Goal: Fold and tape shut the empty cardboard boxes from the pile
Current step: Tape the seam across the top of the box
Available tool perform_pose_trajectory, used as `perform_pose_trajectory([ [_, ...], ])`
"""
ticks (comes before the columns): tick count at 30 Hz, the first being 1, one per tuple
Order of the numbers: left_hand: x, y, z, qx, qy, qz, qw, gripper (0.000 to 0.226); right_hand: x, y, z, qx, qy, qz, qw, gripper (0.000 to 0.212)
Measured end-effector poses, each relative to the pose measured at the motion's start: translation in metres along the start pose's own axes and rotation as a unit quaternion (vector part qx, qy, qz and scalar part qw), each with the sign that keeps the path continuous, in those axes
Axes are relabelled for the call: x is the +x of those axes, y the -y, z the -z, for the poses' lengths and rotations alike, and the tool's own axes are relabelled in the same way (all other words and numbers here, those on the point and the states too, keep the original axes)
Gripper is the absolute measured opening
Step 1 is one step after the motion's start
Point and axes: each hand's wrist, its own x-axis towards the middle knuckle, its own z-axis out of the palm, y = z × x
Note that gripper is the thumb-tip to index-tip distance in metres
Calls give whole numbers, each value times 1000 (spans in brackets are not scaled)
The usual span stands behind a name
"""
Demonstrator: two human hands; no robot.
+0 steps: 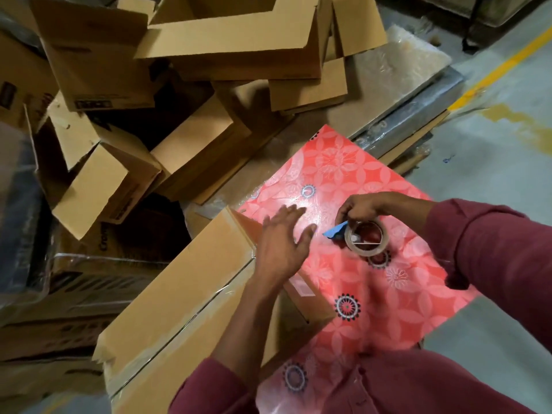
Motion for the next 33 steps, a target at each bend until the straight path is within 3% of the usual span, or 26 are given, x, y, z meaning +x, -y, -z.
perform_pose_trajectory([
  [2,-14,35,11,-21,-82,47,995,46,-3,3,-5,-74,-35,-6,997,15],
  [3,-21,51,15,-25,-117,74,990,46,-5,6,-11,-139,-62,-13,988,21],
  [5,-33,79,17,-24,-159,136,978,47,-5,13,-32,-268,-151,-25,951,52],
  [6,-39,89,16,-21,-171,157,972,49,-5,22,-47,-276,-205,-1,939,59],
  [8,-48,100,11,-6,-179,177,968,51,-10,56,-78,-131,-256,84,954,66],
  [10,-53,103,3,10,-174,189,966,51,-14,98,-110,91,-209,136,964,67],
  [12,-54,102,-3,11,-171,199,965,54,-12,128,-145,196,-144,167,955,67],
  [15,-55,100,-9,22,-164,203,965,62,-3,127,-180,218,-93,182,954,67],
  [21,-56,104,-7,8,-138,195,971,67,-1,92,-168,209,-91,166,959,57],
  [24,-63,110,1,-58,-133,172,974,65,-6,90,-169,97,-225,133,960,48],
  [26,-77,119,11,-120,-148,156,969,62,-22,111,-171,62,-389,138,909,46],
  [28,-99,137,26,-177,-187,150,954,59,-43,151,-178,53,-502,181,844,42],
  [30,-130,160,45,-225,-233,159,933,51,-56,199,-197,22,-530,249,810,37],
  [33,-185,211,72,-269,-290,192,898,44,-59,269,-251,-55,-482,327,811,33],
])
